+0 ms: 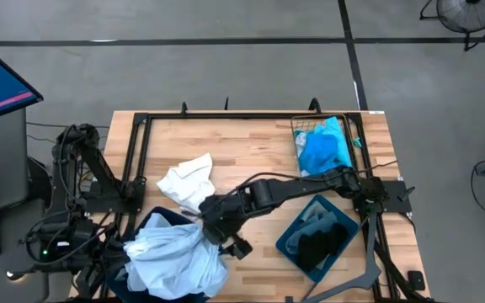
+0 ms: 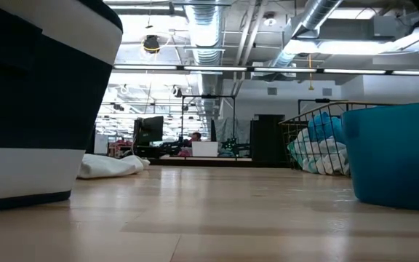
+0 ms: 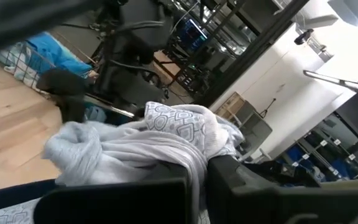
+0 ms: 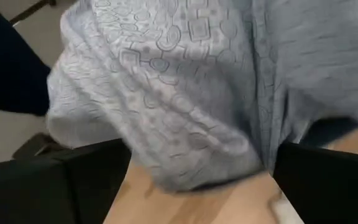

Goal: Pick & Place Cloths
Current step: Put the white shirt into the laundry organizer

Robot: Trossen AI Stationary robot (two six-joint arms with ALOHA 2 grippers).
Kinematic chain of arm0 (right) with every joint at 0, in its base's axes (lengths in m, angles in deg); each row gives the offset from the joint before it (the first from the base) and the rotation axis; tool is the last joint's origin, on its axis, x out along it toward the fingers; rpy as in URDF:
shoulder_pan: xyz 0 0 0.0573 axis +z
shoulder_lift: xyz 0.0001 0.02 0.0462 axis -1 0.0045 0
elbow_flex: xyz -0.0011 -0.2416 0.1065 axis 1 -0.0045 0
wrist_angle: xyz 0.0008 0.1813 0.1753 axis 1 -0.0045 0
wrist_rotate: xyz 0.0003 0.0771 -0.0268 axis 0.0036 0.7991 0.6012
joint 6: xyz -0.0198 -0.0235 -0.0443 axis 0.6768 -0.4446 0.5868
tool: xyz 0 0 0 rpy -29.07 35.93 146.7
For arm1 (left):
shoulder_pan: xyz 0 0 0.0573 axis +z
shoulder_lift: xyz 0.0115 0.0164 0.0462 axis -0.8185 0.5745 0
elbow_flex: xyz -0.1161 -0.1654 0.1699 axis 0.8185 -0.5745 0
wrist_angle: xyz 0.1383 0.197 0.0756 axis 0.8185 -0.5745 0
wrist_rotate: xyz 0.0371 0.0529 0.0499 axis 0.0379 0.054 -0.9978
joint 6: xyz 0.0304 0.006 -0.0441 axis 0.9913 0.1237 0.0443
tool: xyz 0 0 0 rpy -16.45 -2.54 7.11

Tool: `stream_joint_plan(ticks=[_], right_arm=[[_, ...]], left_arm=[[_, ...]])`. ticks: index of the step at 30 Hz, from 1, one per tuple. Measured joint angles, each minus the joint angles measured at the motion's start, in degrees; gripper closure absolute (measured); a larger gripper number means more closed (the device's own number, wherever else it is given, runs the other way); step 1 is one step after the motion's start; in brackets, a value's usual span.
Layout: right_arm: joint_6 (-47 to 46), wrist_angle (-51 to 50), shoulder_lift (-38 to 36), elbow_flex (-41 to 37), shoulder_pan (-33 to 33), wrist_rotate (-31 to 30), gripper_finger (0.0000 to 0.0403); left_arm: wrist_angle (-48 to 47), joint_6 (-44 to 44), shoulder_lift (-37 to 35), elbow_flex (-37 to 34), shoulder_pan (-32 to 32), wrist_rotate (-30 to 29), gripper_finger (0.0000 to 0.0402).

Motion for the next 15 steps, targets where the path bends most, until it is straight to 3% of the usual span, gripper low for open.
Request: stream_joint_plan(ticks=[6,9,15], right_arm=[[-1.65,-2.83,-2.84,-0.18,-1.14,3.83,0.0050],[-1.81,0.14,-4.86,-0.15,-0.81,3.91,0.0050],[-1.51,-3.30,-9.66,-0.18,-0.81,3.91,0.0051]], left_arm=[[0.10,-0.66,0.00,-0.02,-0.43,0.15,0.0401],[0.38,-0.83,0.00,-0.31,-0.42,0.22,0.0401],[0.50,-6.76,0.00,-4.02,-0.44,0.45,0.0401]])
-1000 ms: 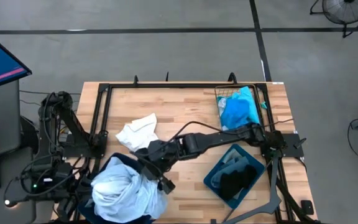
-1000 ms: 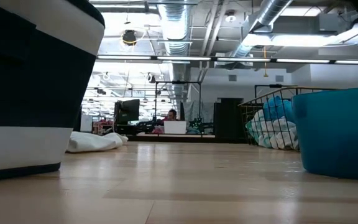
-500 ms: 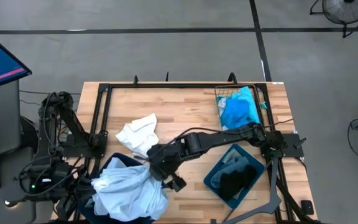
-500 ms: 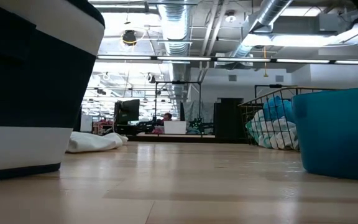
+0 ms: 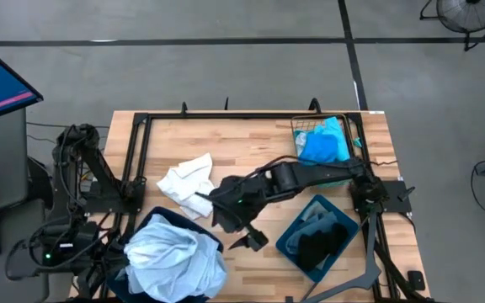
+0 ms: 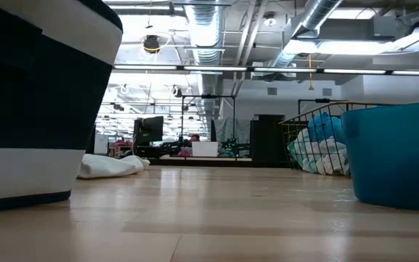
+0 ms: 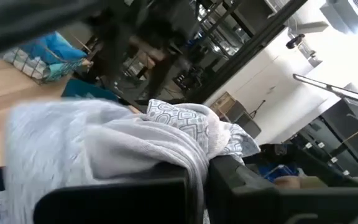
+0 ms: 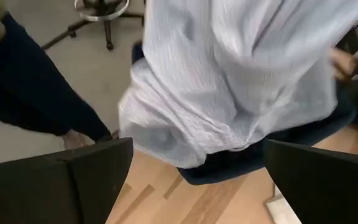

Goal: Pick & Place Cloths
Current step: Put the white shirt into the laundry organizer

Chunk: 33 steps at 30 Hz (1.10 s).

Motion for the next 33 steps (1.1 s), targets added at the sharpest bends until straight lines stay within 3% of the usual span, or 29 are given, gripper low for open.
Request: stream_joint_plan(ticks=[16,20,24,28,30,33], right_arm=[[-6.77,-1.31,-15.08,0.04,-0.11,-0.13,0.0060],[-9.35,-3.20,-17.38,0.04,0.04,-0.12,0.0064],[-10.18,-3.33,-19.08,0.04,0.79,-0.09,0.0067],[-12.37,-2.88,-19.51,0.04,0.75,-0.01,0.0067],[-14.25,-2.90,-19.47,0.04,0.71,-0.06,0.0067],[-15.95,-2.92,-19.30,0.07,0.77,-0.03,0.0068]], left_arm=[[0.85,-16.13,0.00,-10.51,-2.25,2.10,0.0401],[0.82,-23.67,-0.33,-13.72,1.08,4.35,0.0401],[2.13,-15.40,-3.16,-13.30,7.74,18.99,0.0401],[0.66,-4.90,-8.10,-11.29,14.36,37.58,0.0401],[-6.84,-9.43,-10.82,-10.35,16.27,43.90,0.0401],[-22.60,-24.46,-14.57,-9.53,17.16,53.00,0.0401]])
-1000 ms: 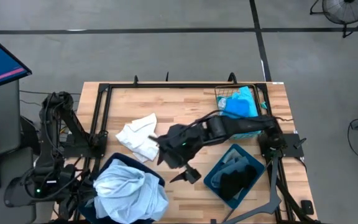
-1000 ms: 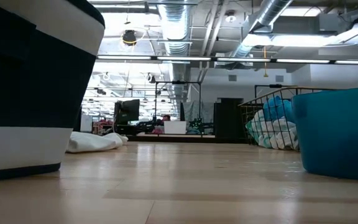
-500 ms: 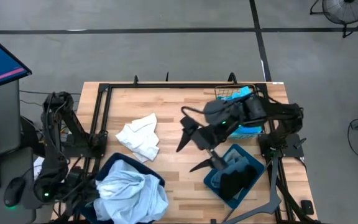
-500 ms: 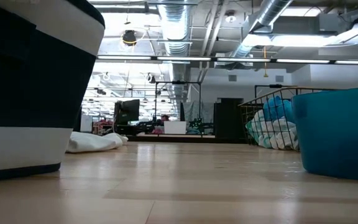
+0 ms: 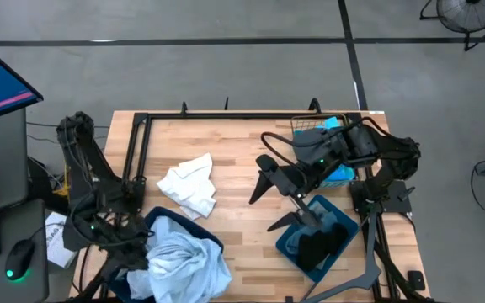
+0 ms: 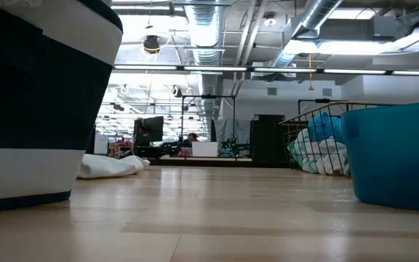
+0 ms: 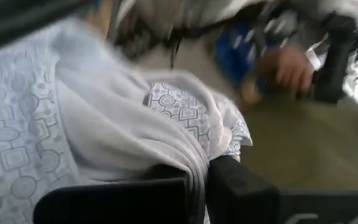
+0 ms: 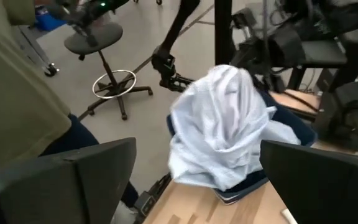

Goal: Pick & Place Cloths
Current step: Put the white shirt into the laundry organizer

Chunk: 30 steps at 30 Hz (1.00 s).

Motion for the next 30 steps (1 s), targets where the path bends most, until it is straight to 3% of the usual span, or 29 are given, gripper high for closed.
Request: stream_joint_plan(ticks=[7,15,30], right_arm=[[-0.31,-1.89,0.35,0.01,1.54,0.08,0.0070],[-3.43,-3.03,0.37,0.01,1.92,0.06,0.0070],[-4.82,-5.97,0.37,0.01,0.55,-2.04,0.0070]], left_arm=[[-22.94,-22.39,-5.10,0.27,-0.37,17.53,0.0401],[-28.42,-26.64,-2.23,0.27,1.61,17.77,0.0401],[-42.49,-26.57,21.52,0.44,11.75,22.76,0.0401]])
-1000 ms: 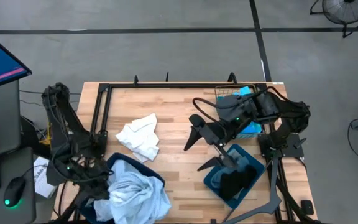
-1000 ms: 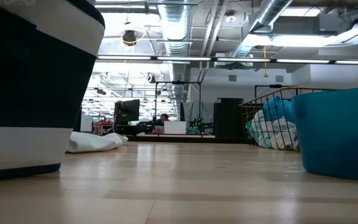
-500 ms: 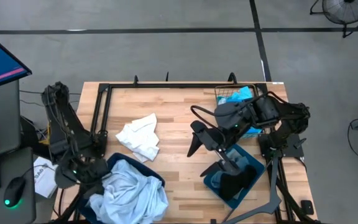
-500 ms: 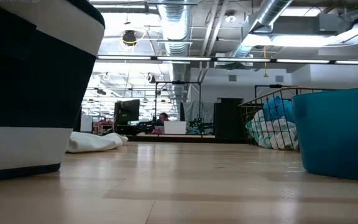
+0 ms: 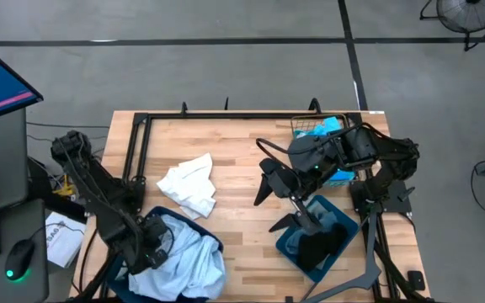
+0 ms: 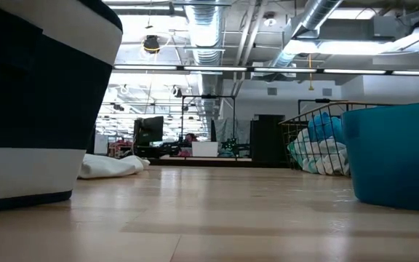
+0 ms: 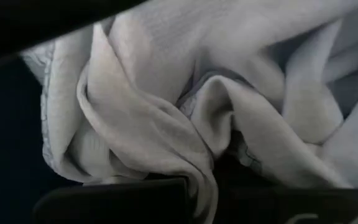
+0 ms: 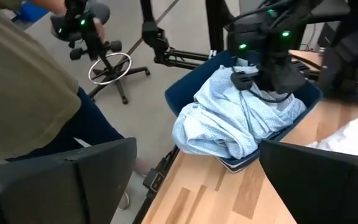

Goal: Pick & Place Cloths
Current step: Put the white shirt into the laundry organizer

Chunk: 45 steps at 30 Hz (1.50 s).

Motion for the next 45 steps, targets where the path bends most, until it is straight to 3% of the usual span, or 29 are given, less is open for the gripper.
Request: stream_joint_plan(ticks=[7,11,18,21,26,30,35,40,45], right_arm=[[-2.78,-0.20,0.00,0.00,-1.54,0.26,0.0070],[-2.94,-1.22,0.00,0.00,-1.30,0.49,0.0070],[-2.95,-1.92,0.00,0.00,-0.08,0.65,0.0070],[-2.99,-1.84,0.00,0.00,0.48,0.65,0.0070],[-5.96,-1.68,0.00,0.00,0.97,0.65,0.0070],[-8.62,-1.68,0.00,0.00,1.02,0.65,0.0070],[-10.45,-1.68,0.00,0.00,1.29,0.63,0.0070],[-11.84,-1.43,0.00,0.00,2.18,0.63,0.0070],[-13.00,-1.25,0.00,0.00,2.86,0.61,0.0070]], left_arm=[[-1.17,0.24,3.02,0.01,1.69,1.86,0.0395],[0.80,0.35,-3.24,-0.48,1.78,3.34,0.0364],[1.86,1.25,-18.30,-0.41,1.74,3.65,0.0274],[2.15,2.97,-23.39,-0.35,1.72,6.52,0.0242],[4.25,5.47,-29.39,-0.35,1.71,6.20,0.0219],[12.05,12.65,-30.99,-0.32,1.71,-1.78,0.0220],[21.31,22.65,-29.49,-0.19,1.74,-7.19,0.0235],[16.82,21.28,-25.79,-0.20,2.77,-3.04,0.0279],[16.61,21.86,-20.50,0.94,3.22,-2.04,0.0369]])
